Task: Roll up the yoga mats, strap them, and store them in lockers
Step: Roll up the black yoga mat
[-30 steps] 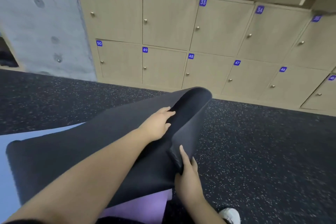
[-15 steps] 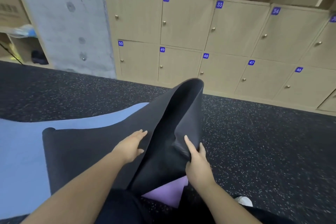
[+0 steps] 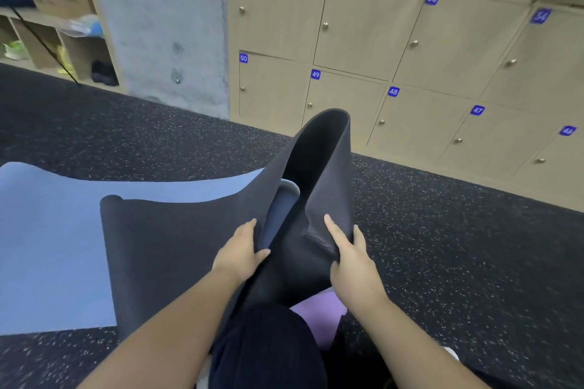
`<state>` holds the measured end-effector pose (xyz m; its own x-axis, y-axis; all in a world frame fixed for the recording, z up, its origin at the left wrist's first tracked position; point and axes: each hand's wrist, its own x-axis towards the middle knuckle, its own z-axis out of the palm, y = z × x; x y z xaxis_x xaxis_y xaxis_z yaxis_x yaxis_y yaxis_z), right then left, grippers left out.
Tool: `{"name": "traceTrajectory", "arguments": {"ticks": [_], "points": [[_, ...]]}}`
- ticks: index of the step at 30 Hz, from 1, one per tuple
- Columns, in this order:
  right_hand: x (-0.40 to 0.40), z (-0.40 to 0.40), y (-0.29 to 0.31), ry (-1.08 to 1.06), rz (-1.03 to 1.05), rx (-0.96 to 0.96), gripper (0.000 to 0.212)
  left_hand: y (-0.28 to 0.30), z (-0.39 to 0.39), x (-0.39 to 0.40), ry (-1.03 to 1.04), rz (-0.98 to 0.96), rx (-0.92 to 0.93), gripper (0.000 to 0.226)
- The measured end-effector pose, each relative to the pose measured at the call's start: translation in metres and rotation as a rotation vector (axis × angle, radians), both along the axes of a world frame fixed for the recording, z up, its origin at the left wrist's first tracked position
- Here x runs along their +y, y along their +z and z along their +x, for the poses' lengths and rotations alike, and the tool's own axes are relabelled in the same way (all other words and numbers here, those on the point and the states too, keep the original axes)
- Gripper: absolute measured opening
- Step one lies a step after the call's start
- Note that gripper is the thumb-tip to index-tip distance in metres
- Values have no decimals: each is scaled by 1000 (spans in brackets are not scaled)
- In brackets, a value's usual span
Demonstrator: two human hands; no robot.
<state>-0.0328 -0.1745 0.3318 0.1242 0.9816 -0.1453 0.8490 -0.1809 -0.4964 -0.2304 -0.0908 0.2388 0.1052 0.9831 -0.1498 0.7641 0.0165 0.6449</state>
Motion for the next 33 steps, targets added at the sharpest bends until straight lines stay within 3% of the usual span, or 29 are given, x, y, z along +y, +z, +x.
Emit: {"name": "traceTrajectory", "arguments": {"ticks": [19,26,33], "points": [[27,-6,-9,60,36,13,81,-78,-27,-9,36,-172,215,80],[30,-3,-11,77,66,38,86,-82,-52,-19,48,-336,362,77],[33,0,-8,156,113,83,88,-22,-59,3,266,-97,163,71]]}}
